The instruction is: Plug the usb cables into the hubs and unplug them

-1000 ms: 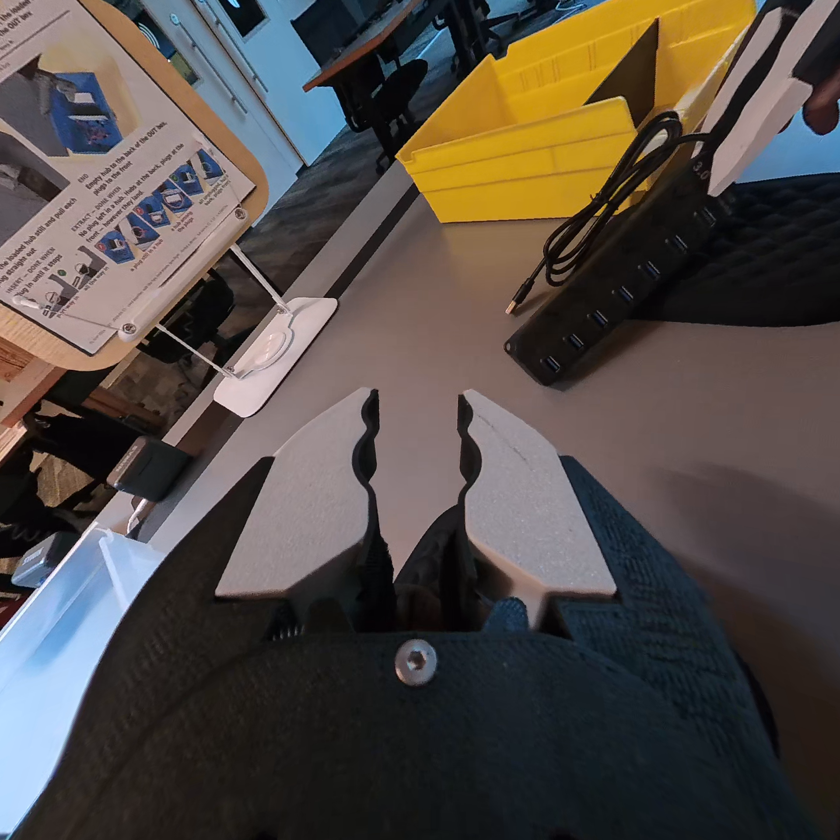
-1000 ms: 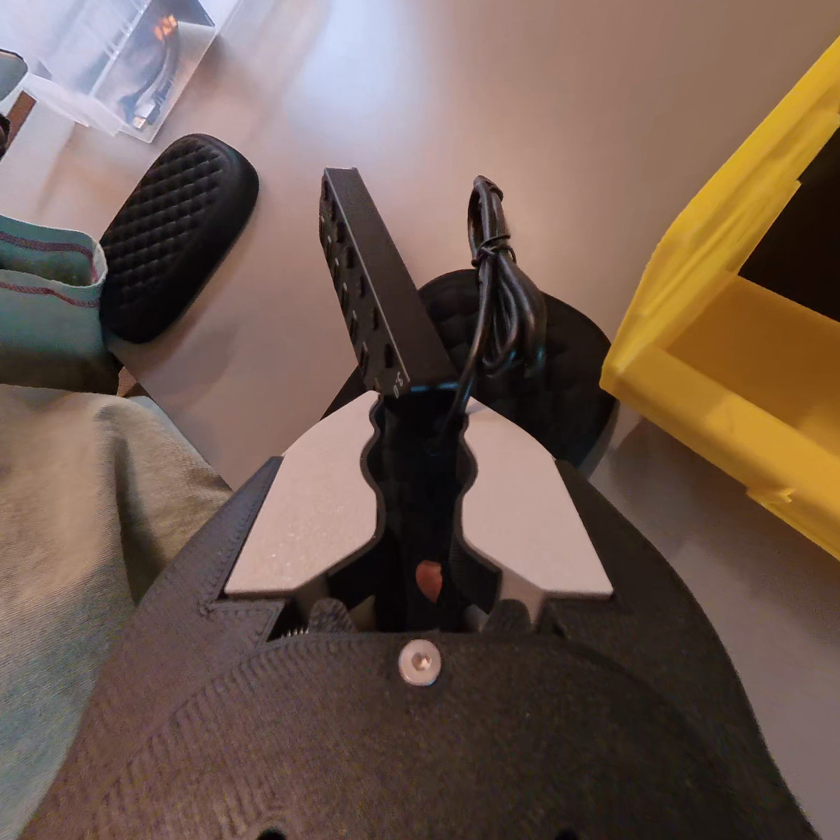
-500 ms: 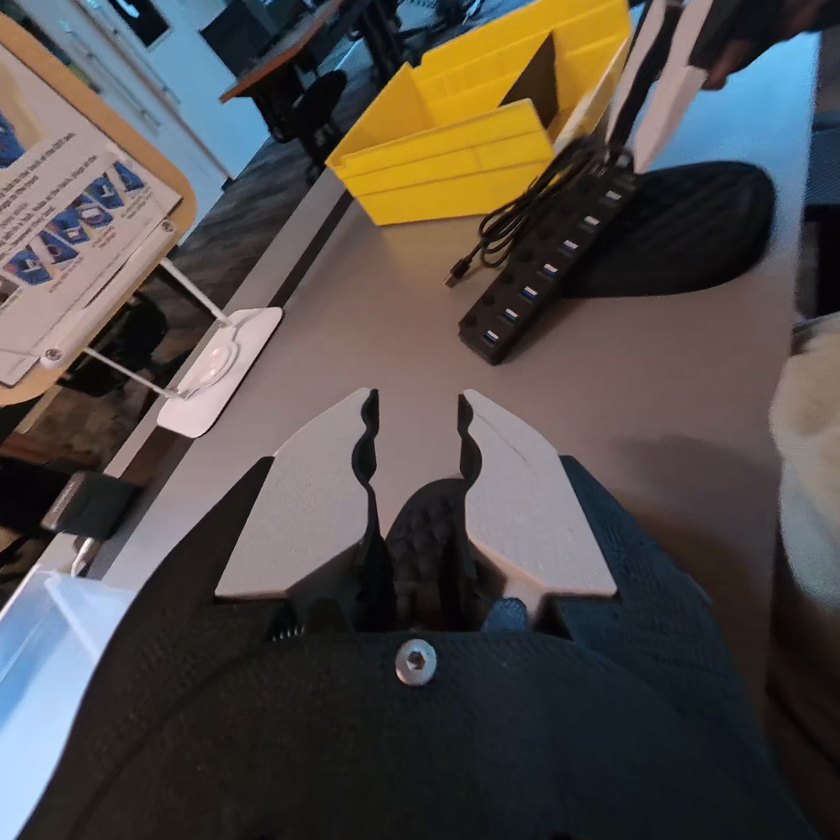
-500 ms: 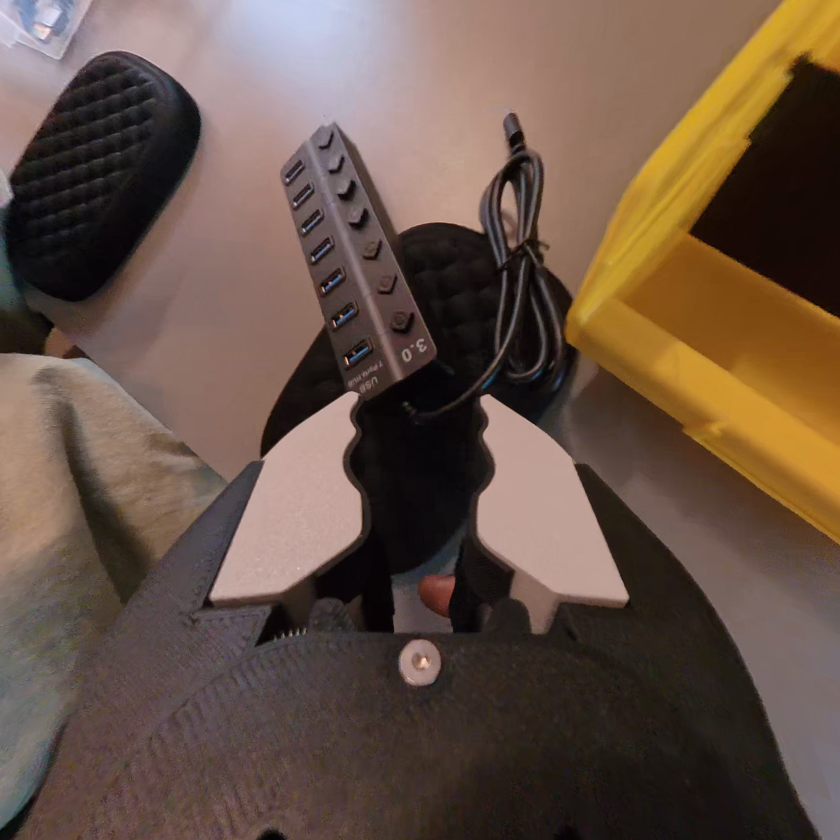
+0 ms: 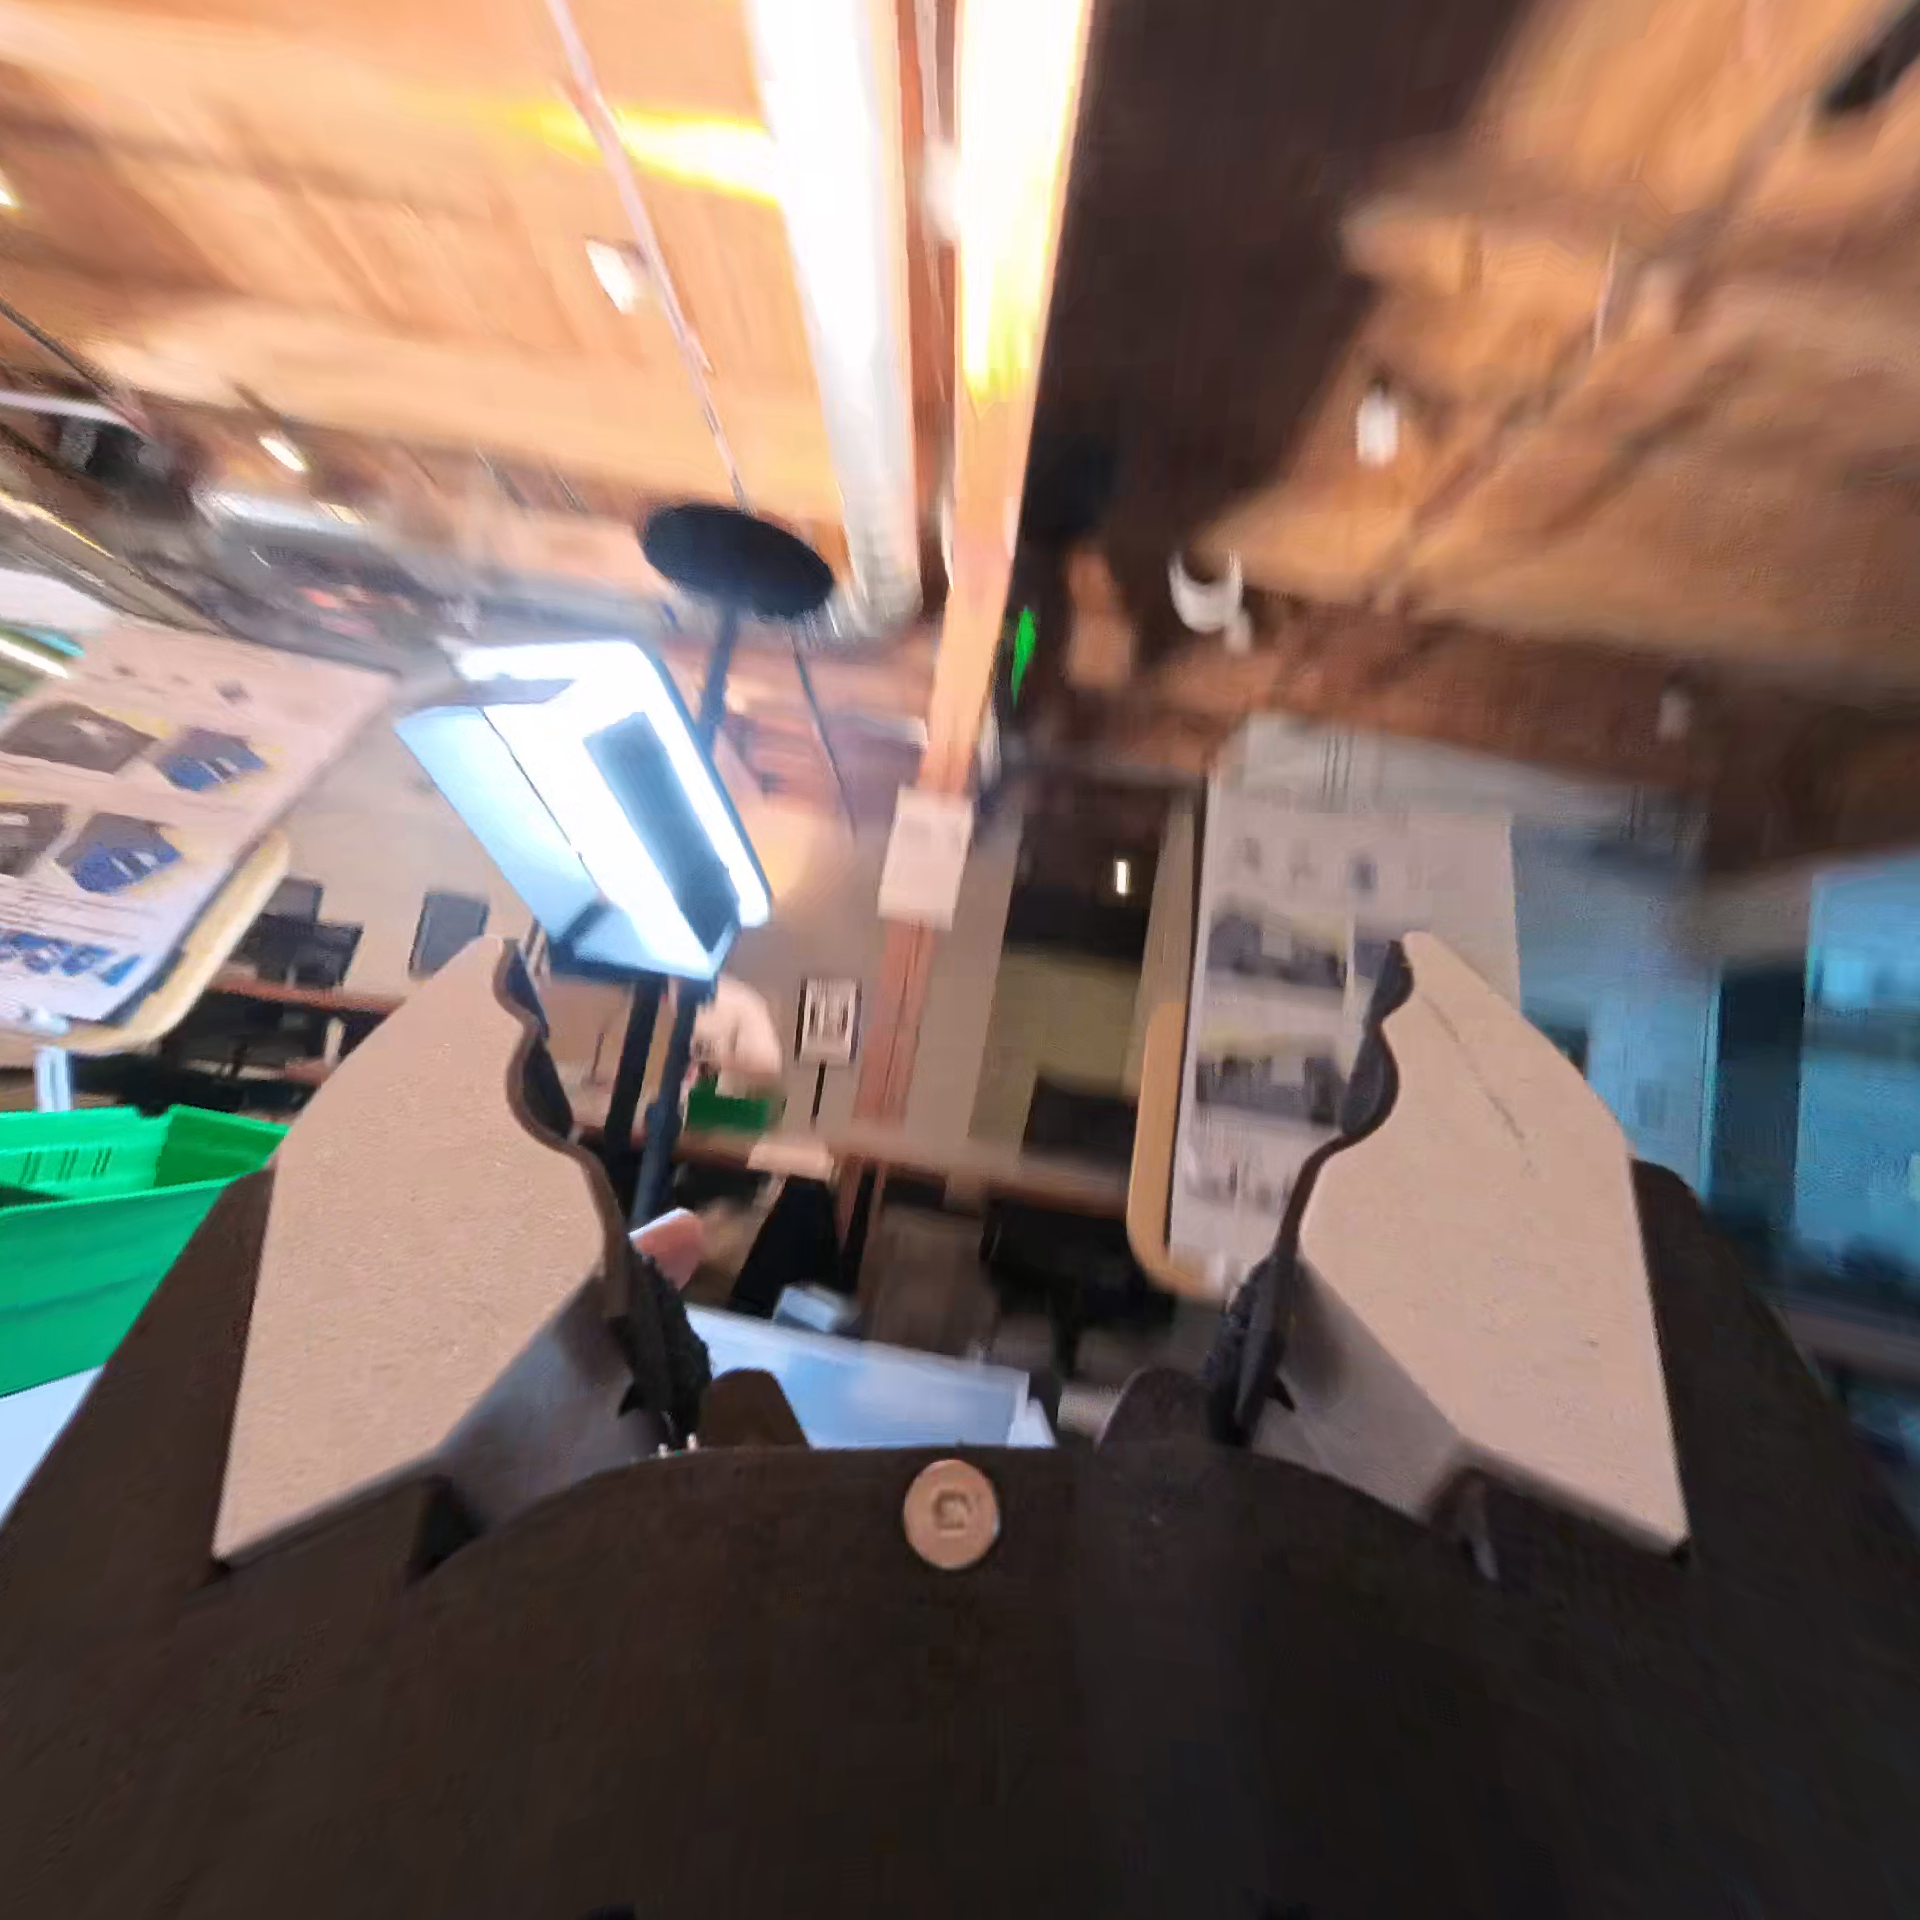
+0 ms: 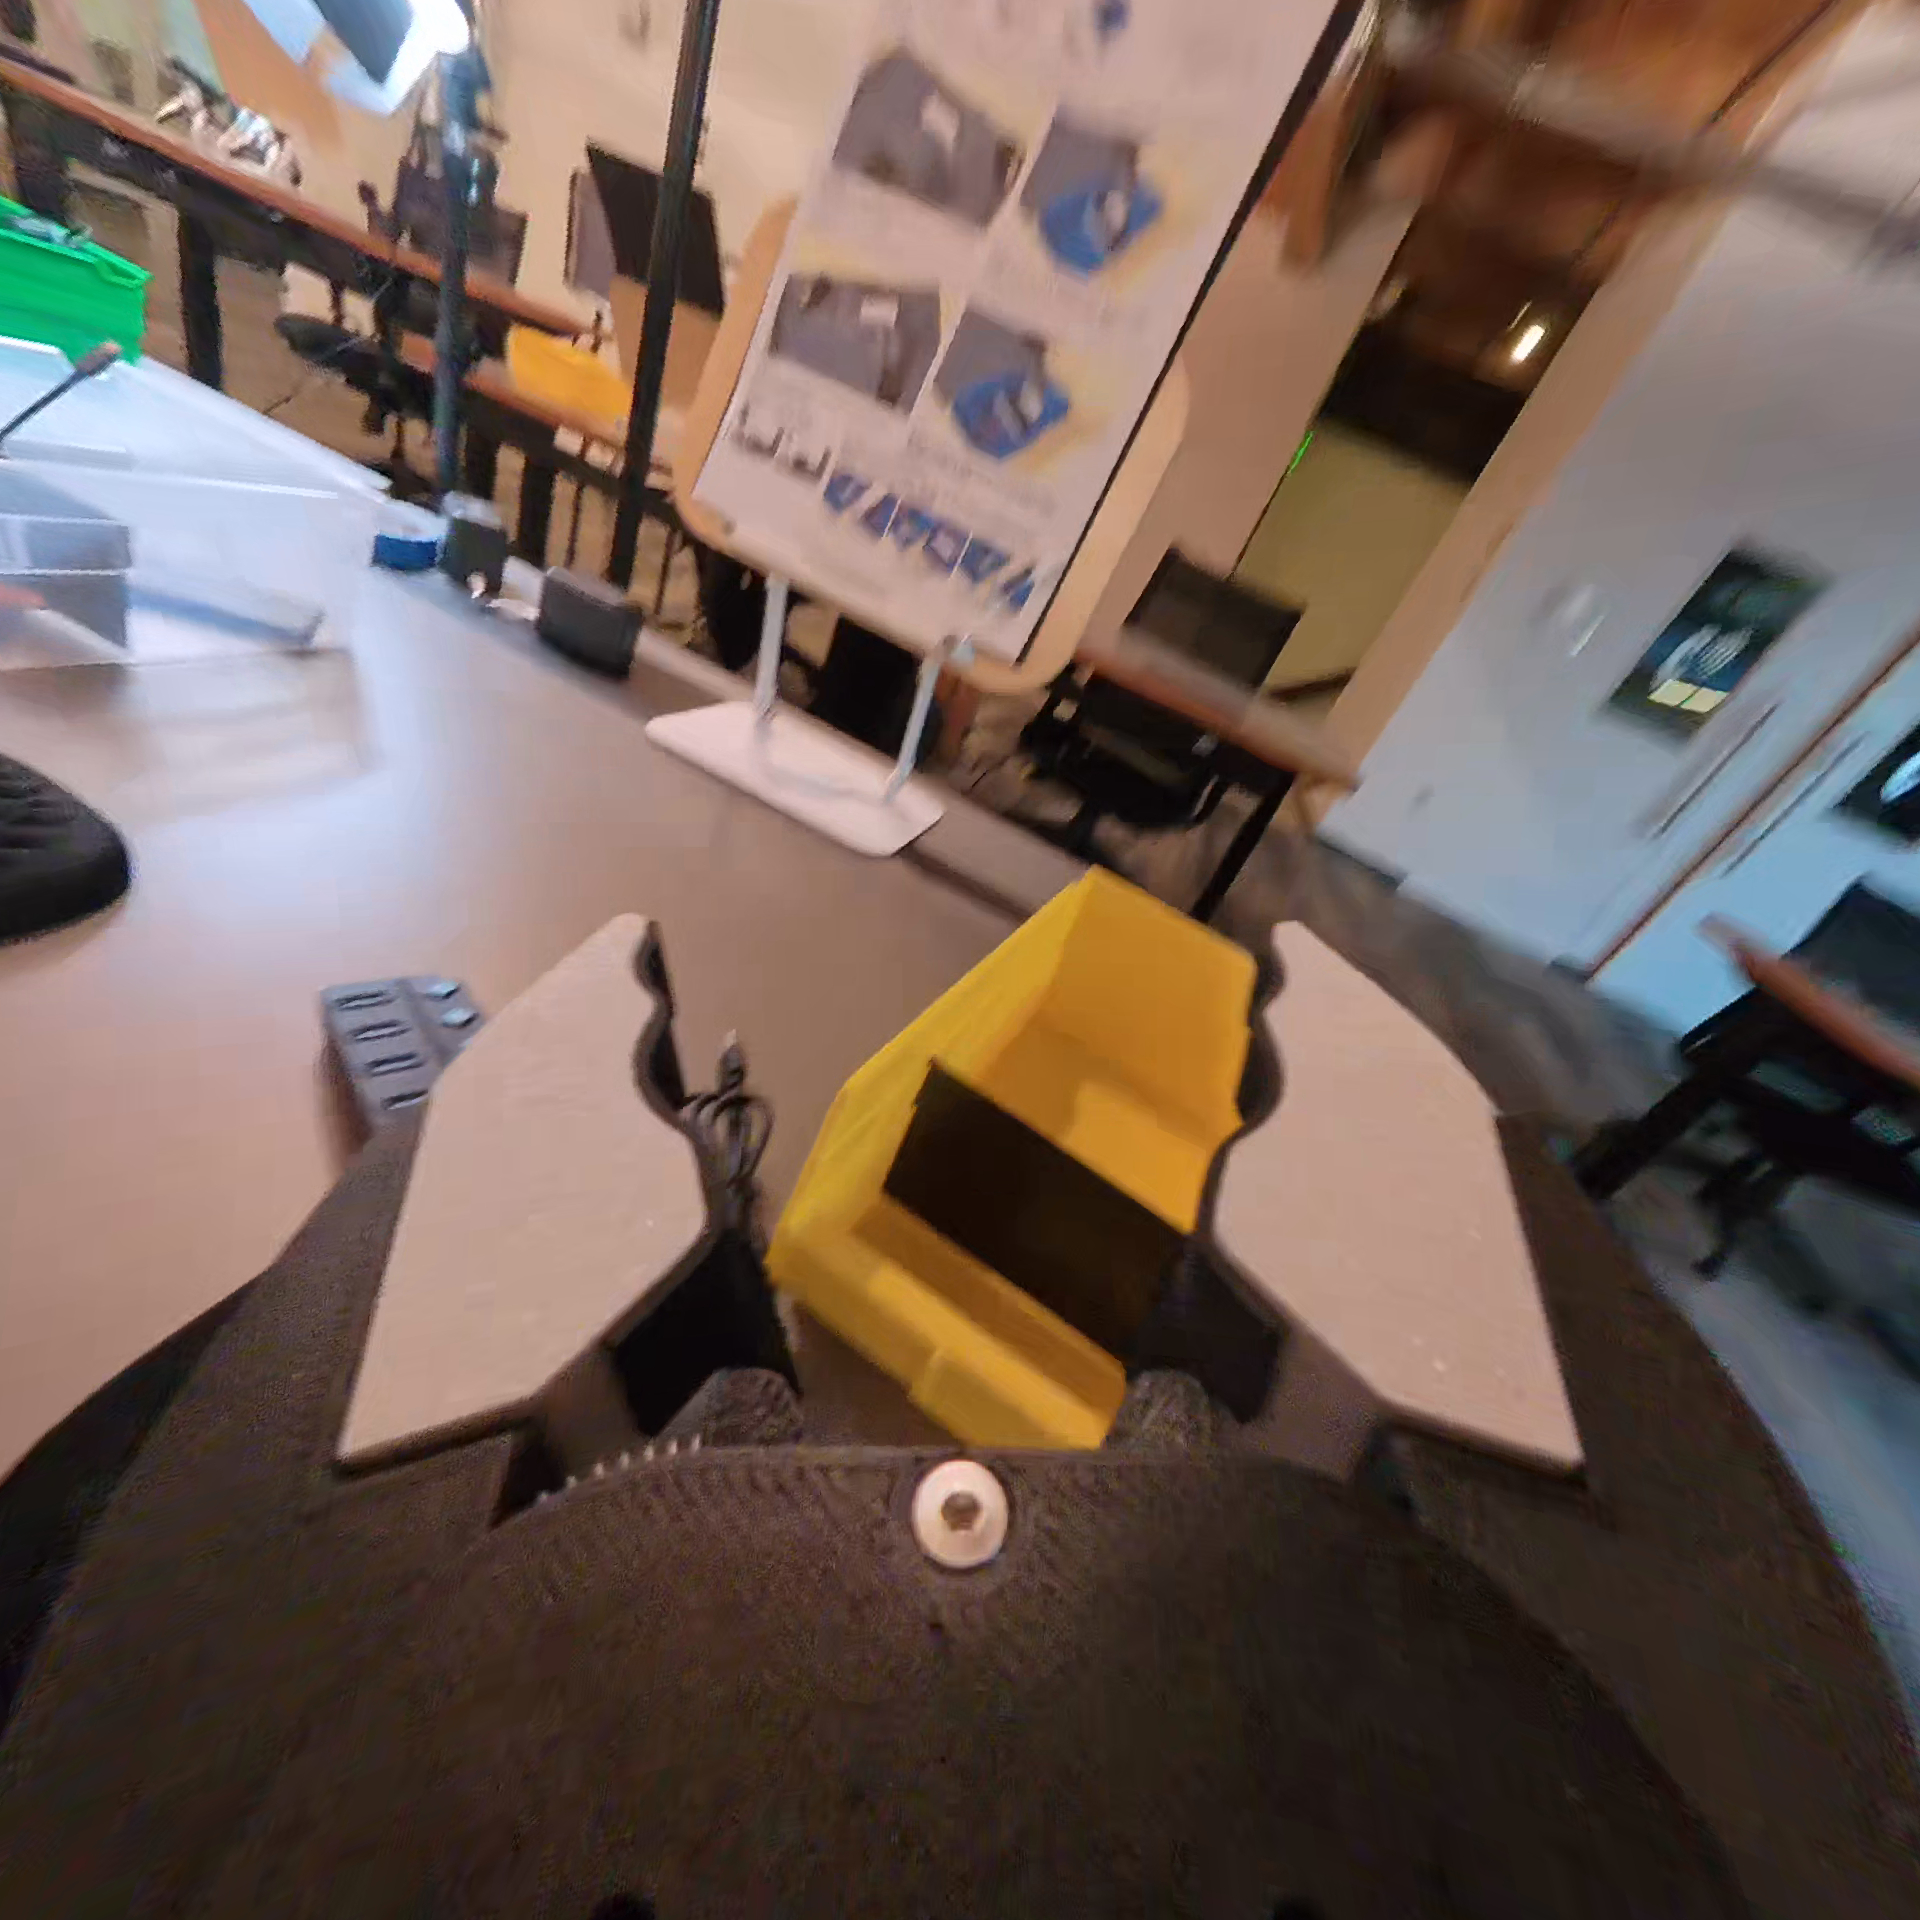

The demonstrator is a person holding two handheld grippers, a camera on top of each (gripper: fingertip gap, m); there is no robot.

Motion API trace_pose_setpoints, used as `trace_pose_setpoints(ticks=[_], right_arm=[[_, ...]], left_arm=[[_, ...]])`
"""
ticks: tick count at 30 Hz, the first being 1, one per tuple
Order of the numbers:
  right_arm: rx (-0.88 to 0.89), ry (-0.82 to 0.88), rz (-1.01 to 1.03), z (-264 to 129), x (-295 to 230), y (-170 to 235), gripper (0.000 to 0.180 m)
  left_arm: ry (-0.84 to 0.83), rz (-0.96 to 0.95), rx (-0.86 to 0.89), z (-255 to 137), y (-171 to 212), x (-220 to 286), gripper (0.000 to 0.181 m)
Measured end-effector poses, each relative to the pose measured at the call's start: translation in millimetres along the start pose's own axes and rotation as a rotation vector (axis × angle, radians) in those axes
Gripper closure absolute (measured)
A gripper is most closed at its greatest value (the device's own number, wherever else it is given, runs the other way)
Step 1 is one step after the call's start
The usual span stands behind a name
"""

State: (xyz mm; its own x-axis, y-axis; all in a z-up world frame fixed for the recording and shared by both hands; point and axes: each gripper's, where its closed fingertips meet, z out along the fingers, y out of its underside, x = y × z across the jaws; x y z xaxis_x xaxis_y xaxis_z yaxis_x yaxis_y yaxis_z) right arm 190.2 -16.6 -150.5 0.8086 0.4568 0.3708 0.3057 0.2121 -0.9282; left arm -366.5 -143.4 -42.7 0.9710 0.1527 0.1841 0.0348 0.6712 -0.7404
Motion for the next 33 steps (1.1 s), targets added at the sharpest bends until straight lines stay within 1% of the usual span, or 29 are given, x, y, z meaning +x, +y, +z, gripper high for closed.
trace_pose_setpoints(ticks=[1,2,3,4,6,7,8,10,12,13,15,16,17,19,20,22,24,27,29,33], right_arm=[[0.028,0.029,-0.022,0,3,-5,0.063],[0.052,0.049,-0.032,1,5,-9,0.051],[0.082,0.061,-0.039,2,6,-14,0.04],[0.113,0.071,-0.048,2,6,-18,0.034],[0.157,0.105,-0.066,1,10,-25,0.034],[0.174,0.131,-0.071,0,12,-27,0.034],[0.19,0.149,-0.075,-2,15,-30,0.034],[0.211,0.158,-0.074,-4,17,-34,0.034],[0.212,0.161,-0.058,-7,19,-35,0.034],[0.213,0.169,-0.051,-8,21,-35,0.034],[0.23,0.187,-0.037,-11,25,-37,0.034],[0.246,0.19,-0.028,-11,25,-38,0.034],[0.263,0.19,-0.014,-12,26,-40,0.034],[0.298,0.185,0.017,-14,26,-44,0.034],[0.314,0.181,0.027,-14,25,-46,0.035],[0.33,0.17,0.033,-14,23,-49,0.036],[0.322,0.171,0.026,-13,23,-48,0.036],[0.295,0.195,-0.003,-14,26,-45,0.037],[0.303,0.209,-0.007,-15,28,-47,0.038],[0.338,0.215,0.005,-17,29,-52,0.042]], left_arm=[[-0.02,-0.057,0.079,-5,-14,-9,0.037],[-0.02,-0.095,0.114,-9,-21,-15,0.037],[-0.008,-0.118,0.105,-10,-21,-18,0.037],[0.0,-0.135,0.079,-9,-18,-21,0.037],[0.029,-0.144,0.05,-9,-12,-21,0.038],[0.062,-0.143,0.03,-9,-8,-17,0.042],[0.108,-0.141,-0.002,-9,-1,-11,0.057],[0.238,-0.135,-0.079,-11,15,6,0.103],[0.344,-0.121,-0.217,-14,41,20,0.13],[0.38,-0.082,-0.333,-16,62,24,0.139],[0.454,0.073,-0.666,-31,116,25,0.145],[0.457,0.183,-0.83,-42,141,17,0.148],[0.426,0.309,-0.961,-51,160,4,0.149],[0.396,0.574,-1.14,-67,183,-20,0.149],[0.409,0.677,-1.189,-71,190,-27,0.149],[0.458,0.781,-1.245,-70,202,-31,0.153],[0.547,0.773,-1.291,-65,218,-29,0.158],[0.736,0.654,-1.45,-70,247,-28,0.158],[0.768,0.628,-1.553,-70,263,-39,0.159],[0.806,0.605,-1.689,-74,286,-53,0.161]])
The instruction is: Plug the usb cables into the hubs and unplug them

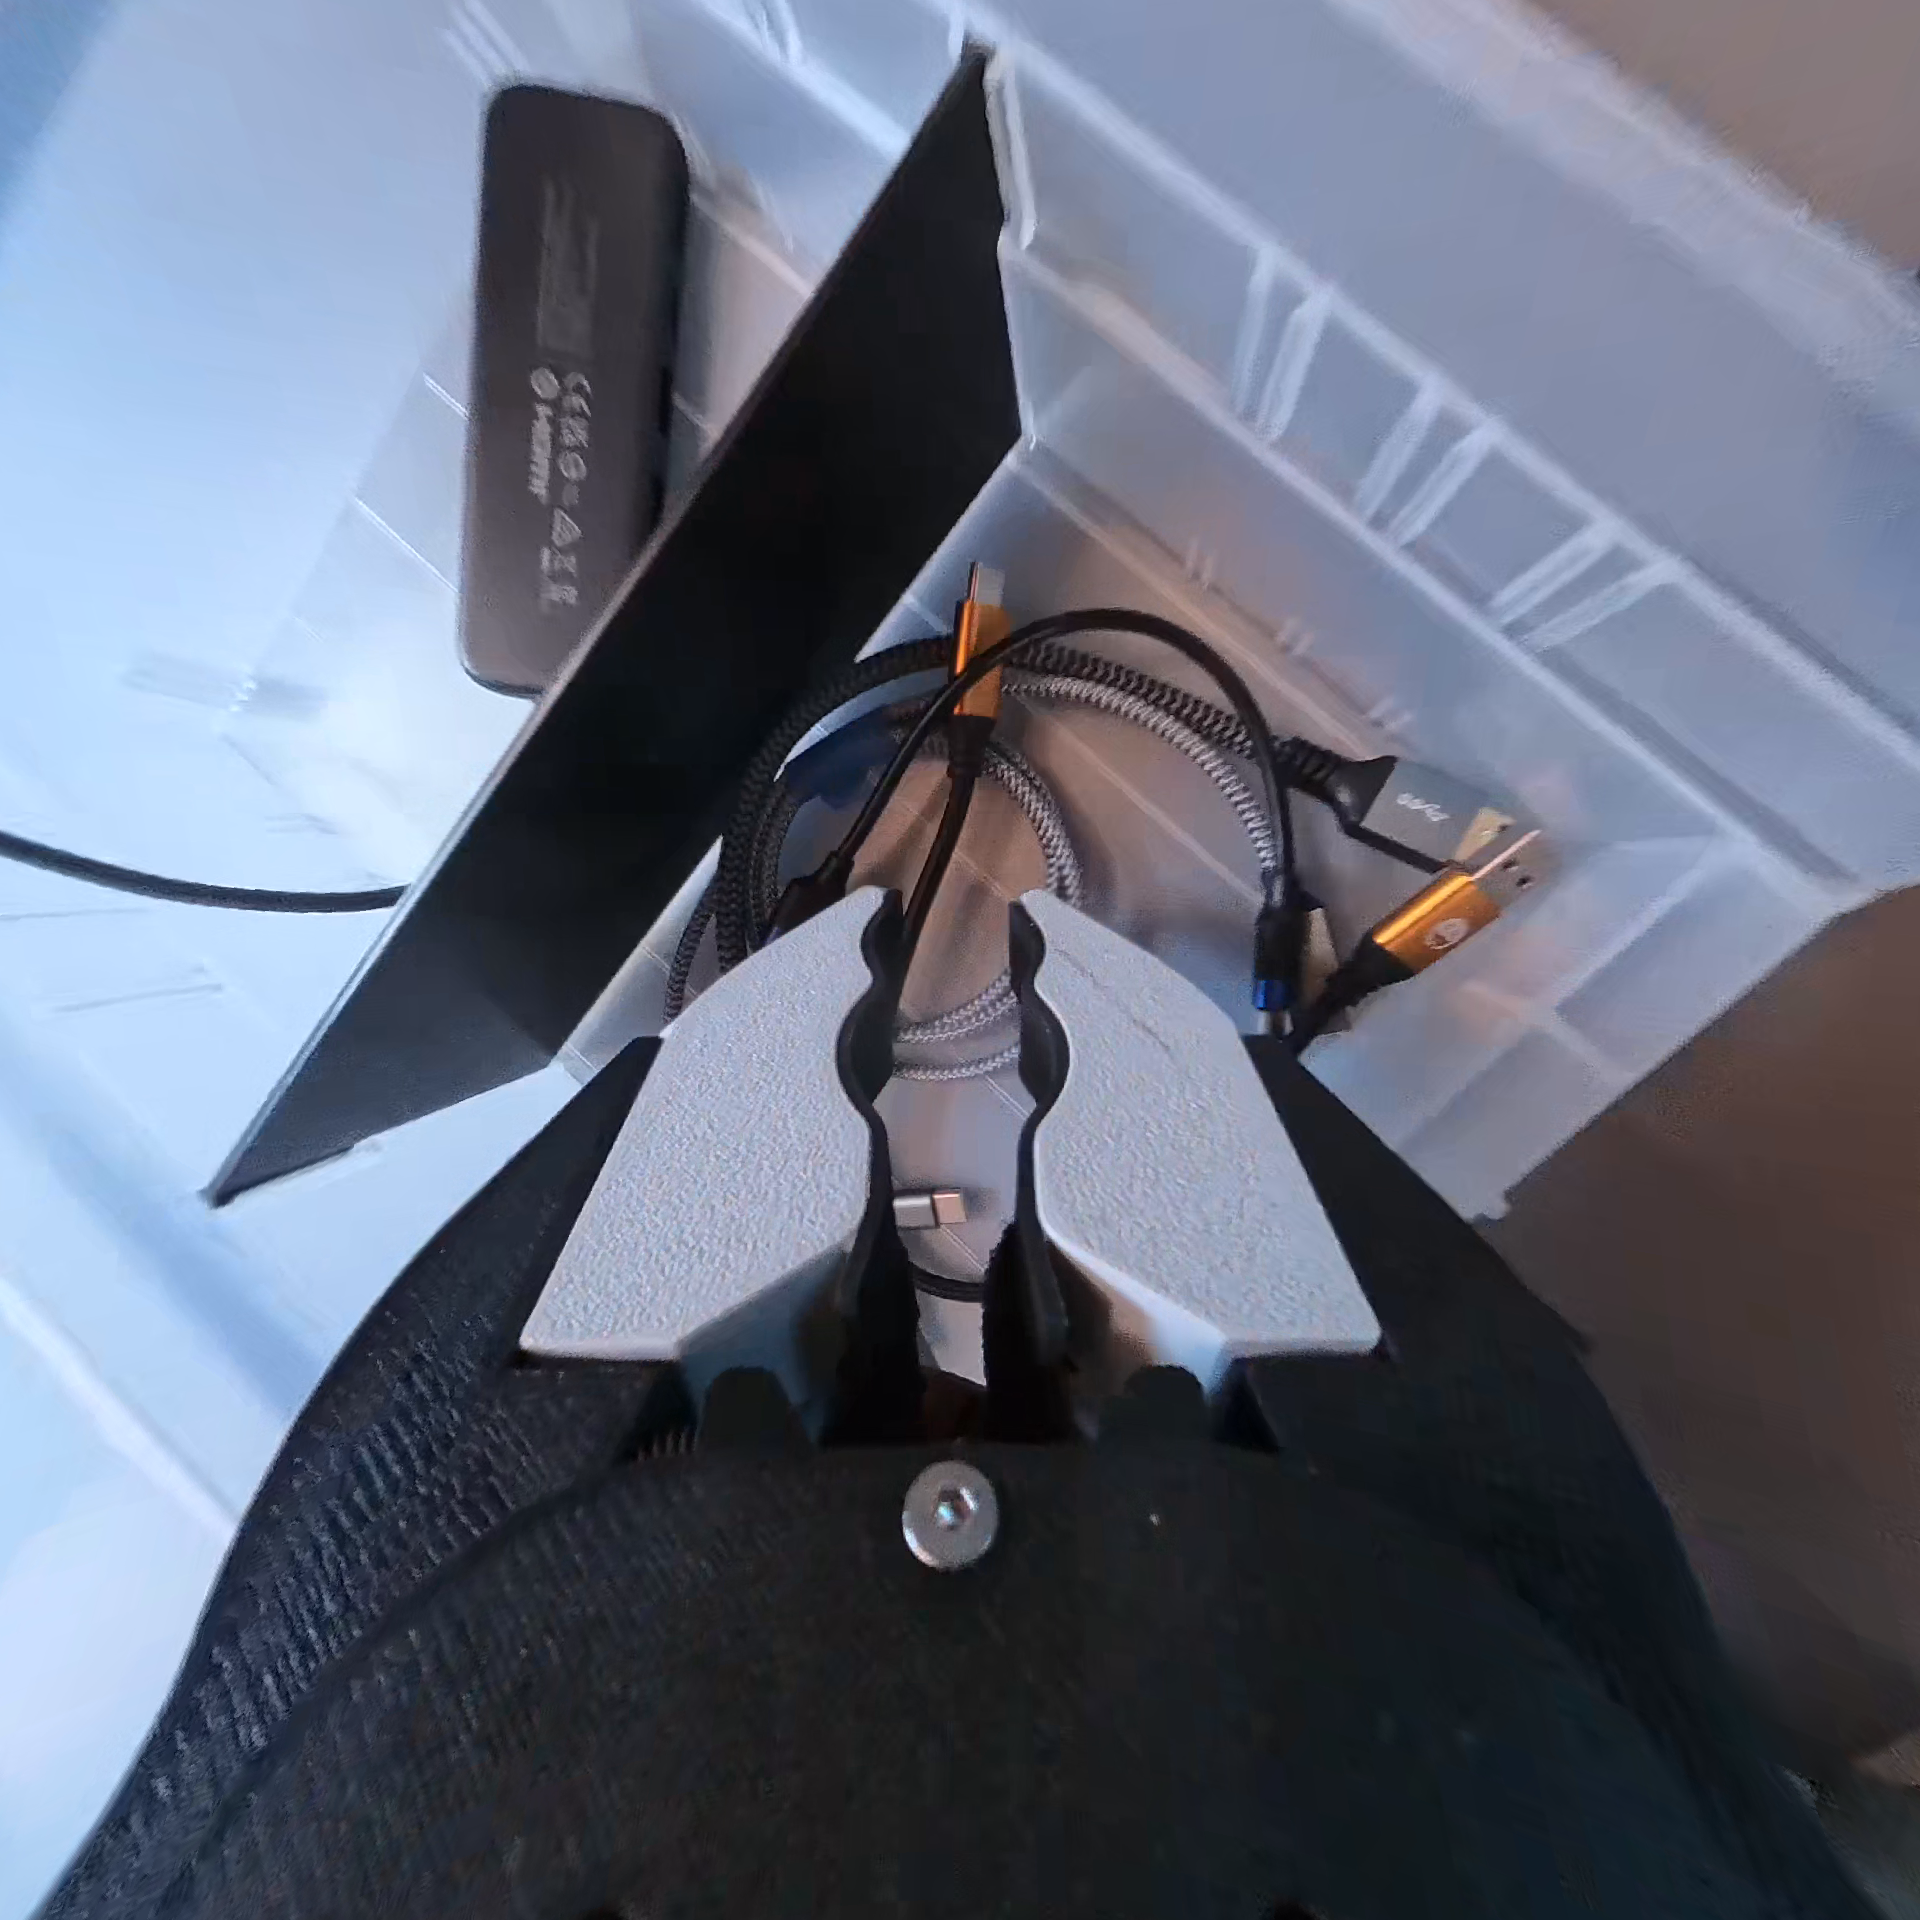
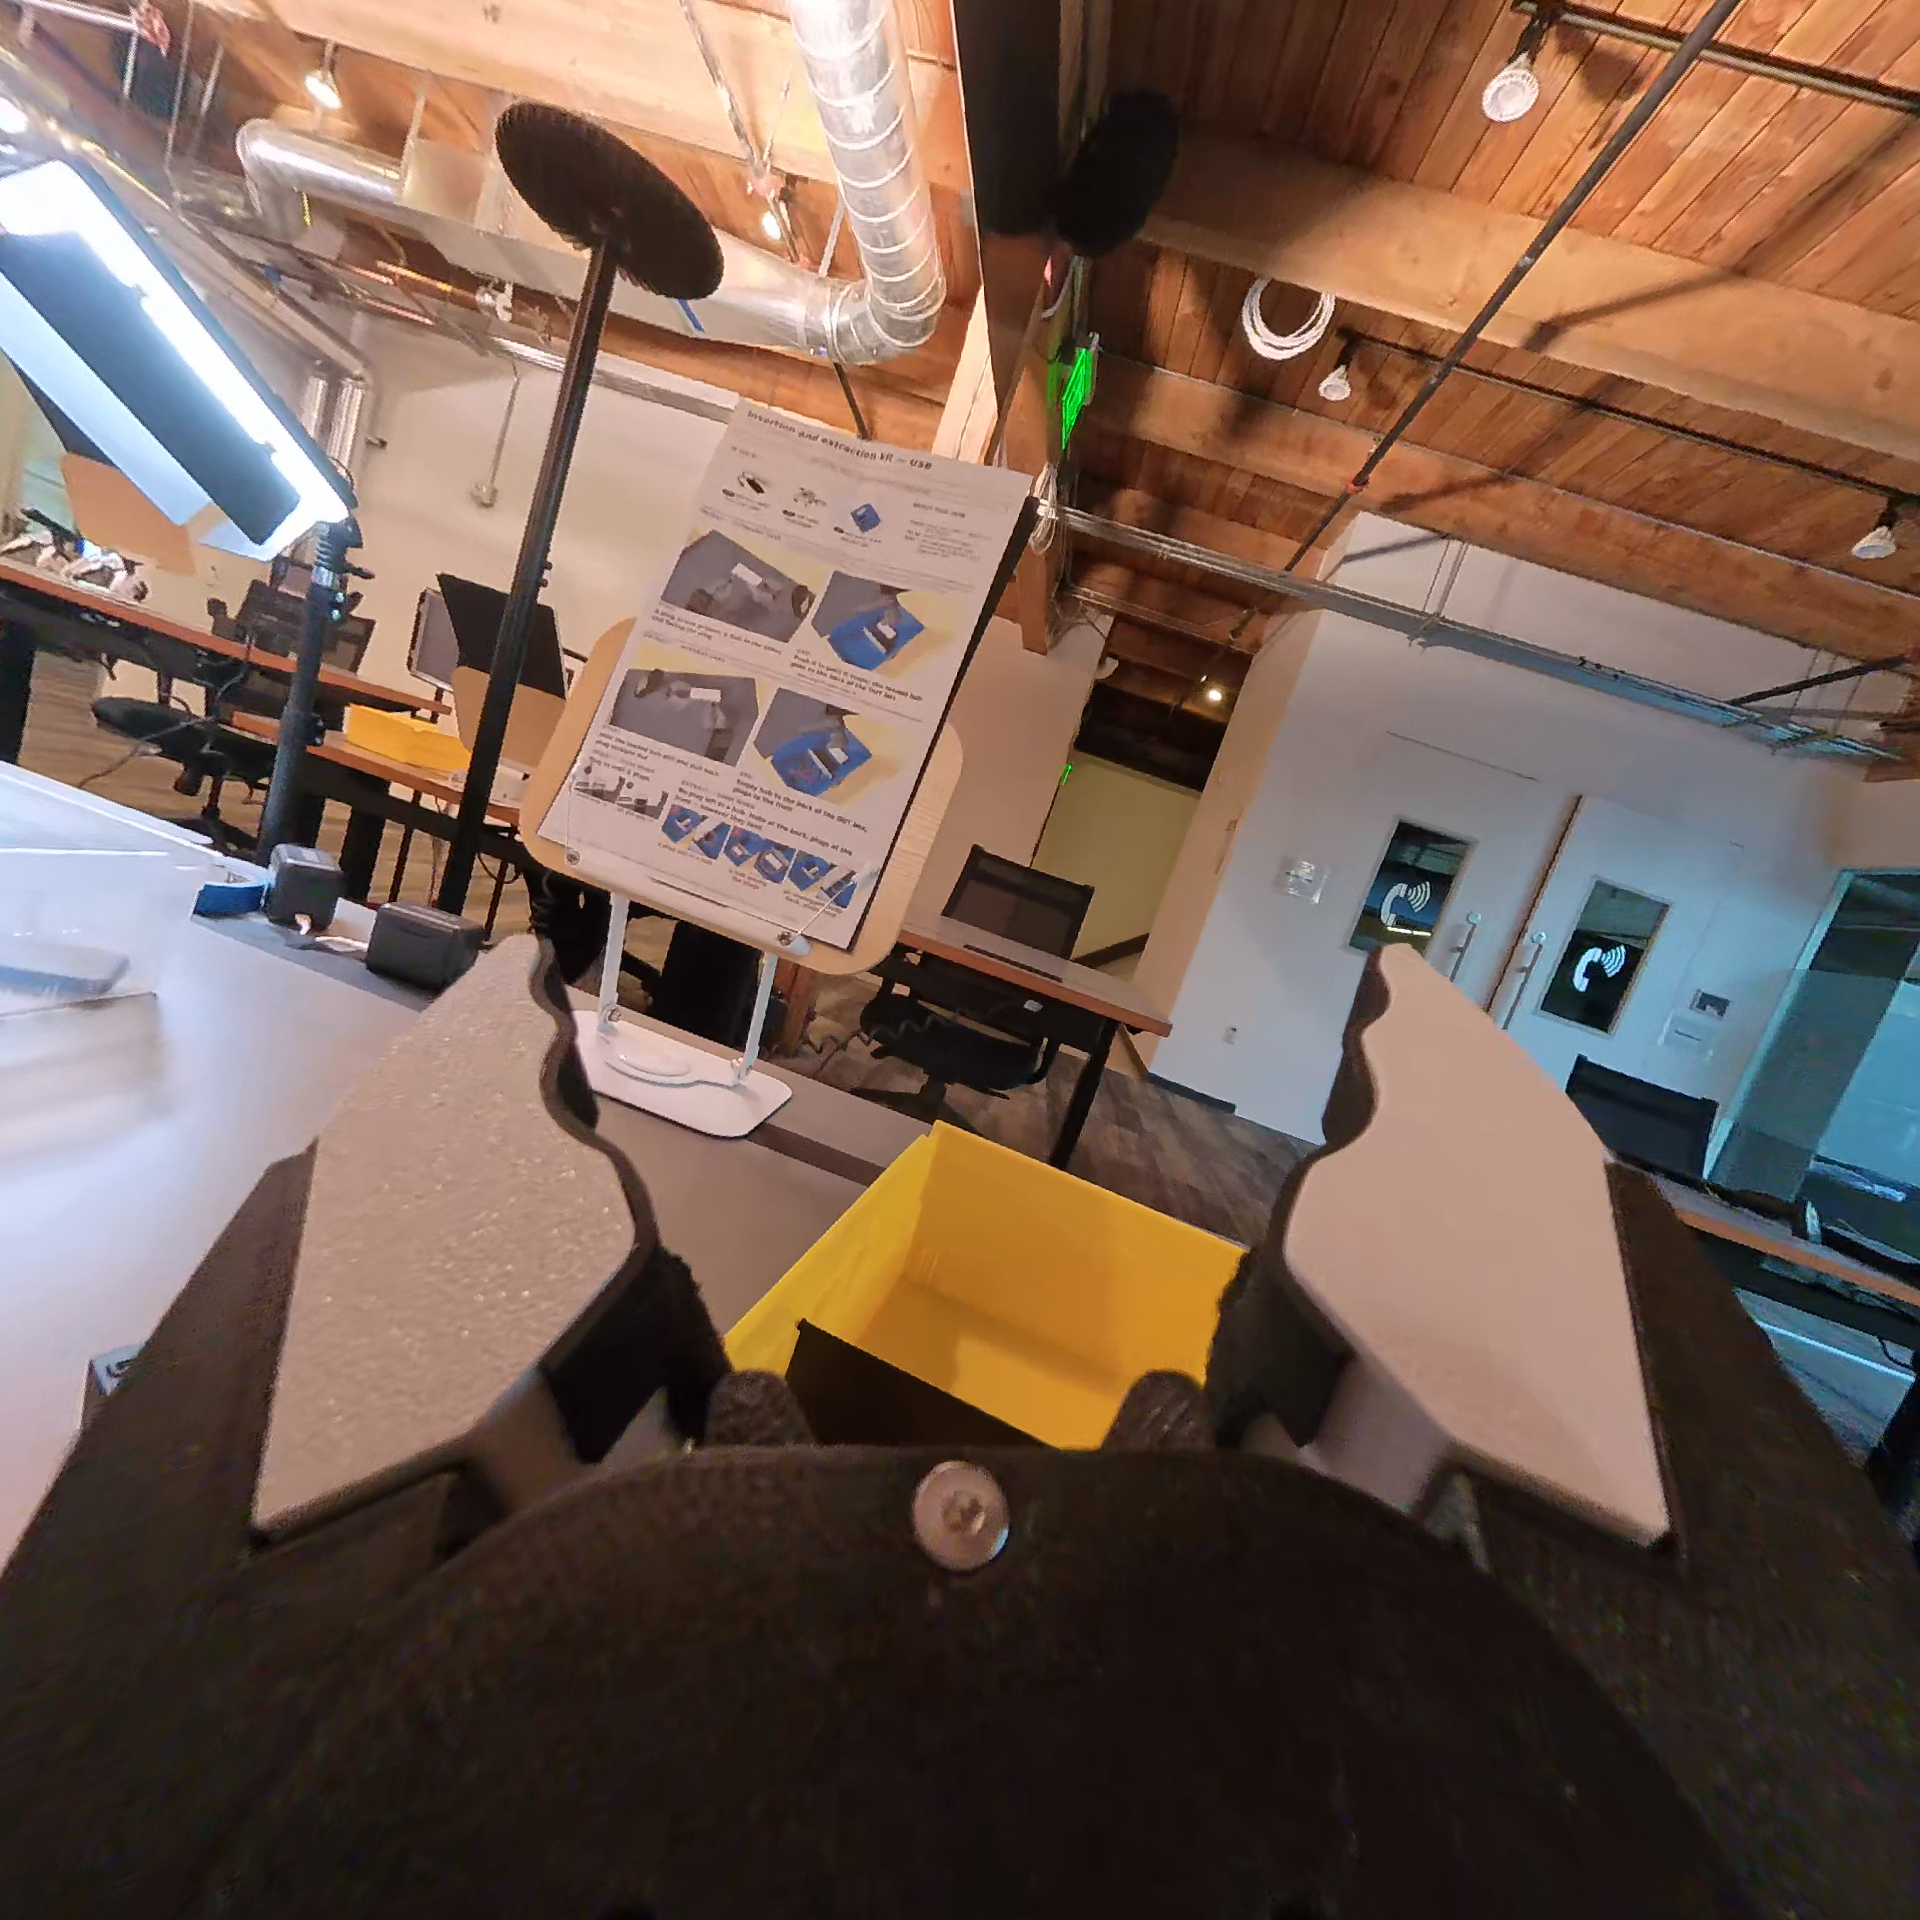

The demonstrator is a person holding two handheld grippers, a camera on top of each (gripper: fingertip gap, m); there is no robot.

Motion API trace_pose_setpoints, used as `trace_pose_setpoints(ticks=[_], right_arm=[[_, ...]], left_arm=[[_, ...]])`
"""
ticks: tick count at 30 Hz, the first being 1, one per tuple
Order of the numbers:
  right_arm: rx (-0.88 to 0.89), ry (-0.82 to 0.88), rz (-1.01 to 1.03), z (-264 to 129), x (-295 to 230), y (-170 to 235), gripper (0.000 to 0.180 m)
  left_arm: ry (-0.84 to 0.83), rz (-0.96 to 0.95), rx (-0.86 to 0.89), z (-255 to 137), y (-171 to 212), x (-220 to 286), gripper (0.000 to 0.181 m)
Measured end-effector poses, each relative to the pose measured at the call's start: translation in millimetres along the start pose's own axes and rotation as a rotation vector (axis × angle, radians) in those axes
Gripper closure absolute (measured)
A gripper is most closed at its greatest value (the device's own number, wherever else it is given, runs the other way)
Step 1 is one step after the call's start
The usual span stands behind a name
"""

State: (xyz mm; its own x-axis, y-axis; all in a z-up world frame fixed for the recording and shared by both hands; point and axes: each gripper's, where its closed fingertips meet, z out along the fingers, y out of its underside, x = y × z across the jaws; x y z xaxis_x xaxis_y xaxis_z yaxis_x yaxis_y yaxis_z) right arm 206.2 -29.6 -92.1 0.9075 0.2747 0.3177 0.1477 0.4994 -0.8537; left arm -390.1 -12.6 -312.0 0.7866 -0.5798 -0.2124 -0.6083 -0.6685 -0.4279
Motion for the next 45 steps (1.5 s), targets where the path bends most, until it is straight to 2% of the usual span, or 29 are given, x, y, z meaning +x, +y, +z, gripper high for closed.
trace_pose_setpoints(ticks=[3,8,10,12,18,22,25,27,30,32,34,36,39,41,43,45], right_arm=[[-0.008,0.004,-0.004,0,1,2,0.043],[-0.005,0.007,-0.001,0,3,1,0.045],[-0.003,0.004,0.0,0,2,1,0.046],[-0.009,0.002,-0.003,0,2,1,0.046],[-0.002,-0.006,0.004,-2,0,-1,0.049],[-0.011,-0.031,0.011,0,-6,2,0.052],[-0.022,-0.051,0.012,4,-12,4,0.054],[-0.026,-0.058,0.004,6,-14,3,0.054],[-0.03,-0.065,-0.009,5,-15,1,0.054],[-0.029,-0.061,-0.011,4,-15,1,0.055],[-0.027,-0.055,-0.006,4,-14,2,0.055],[-0.03,-0.056,-0.002,4,-14,2,0.055],[-0.04,-0.056,-0.004,4,-12,5,0.055],[-0.037,-0.049,-0.003,2,-10,5,0.056],[-0.03,-0.043,0.005,0,-8,5,0.056],[-0.029,-0.042,0.015,-1,-6,6,0.057]], left_arm=[[0.028,0.019,-0.089,15,12,-1,0.161],[-0.052,0.055,-0.093,27,13,-12,0.163],[-0.073,0.077,-0.107,30,15,-13,0.174],[-0.086,0.068,-0.101,26,15,-13,0.175],[-0.231,0.027,0.078,-32,-5,-14,0.175],[-0.32,0.059,0.117,-69,-8,-20,0.176],[-0.409,0.091,0.131,-81,-12,-34,0.177],[-0.39,0.151,0.056,-76,-6,-35,0.177],[-0.293,0.294,-0.247,-61,22,-31,0.177],[-0.211,0.394,-0.328,-55,25,-25,0.177],[-0.124,0.406,-0.268,-55,11,-15,0.176],[-0.09,0.369,-0.13,-60,-12,-13,0.177],[-0.077,0.27,0.138,-75,-47,-18,0.177],[-0.042,0.133,0.349,-87,-67,-23,0.176],[-0.052,-0.031,0.452,-86,-66,-39,0.177],[-0.008,-0.135,0.388,-63,-42,-43,0.176]])
